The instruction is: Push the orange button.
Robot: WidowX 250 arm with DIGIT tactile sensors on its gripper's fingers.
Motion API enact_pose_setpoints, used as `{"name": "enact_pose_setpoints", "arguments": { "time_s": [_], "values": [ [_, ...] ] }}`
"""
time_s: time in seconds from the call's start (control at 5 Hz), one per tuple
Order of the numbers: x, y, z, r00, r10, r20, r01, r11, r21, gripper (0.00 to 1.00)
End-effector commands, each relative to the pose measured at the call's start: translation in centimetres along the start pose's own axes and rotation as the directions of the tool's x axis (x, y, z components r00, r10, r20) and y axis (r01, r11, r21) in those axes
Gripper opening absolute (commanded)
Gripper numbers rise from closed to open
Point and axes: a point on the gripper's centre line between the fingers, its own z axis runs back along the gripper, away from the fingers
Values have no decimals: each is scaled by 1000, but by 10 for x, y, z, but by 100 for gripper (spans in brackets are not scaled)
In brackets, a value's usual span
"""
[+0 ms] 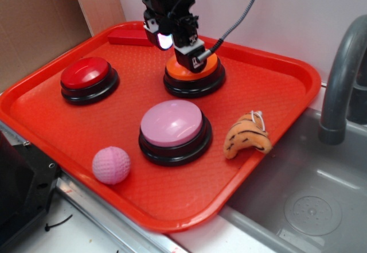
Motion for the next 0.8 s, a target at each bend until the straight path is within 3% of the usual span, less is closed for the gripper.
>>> {"name": "enact_pose_setpoints", "arguments": {
  "time_s": [0.0, 0.6],
  "values": [
    [16, -5, -8, 999, -37, 29, 37, 999, 7, 100],
    [14, -4, 29, 998, -25, 65, 25, 1000, -2, 100]
  ]
}}
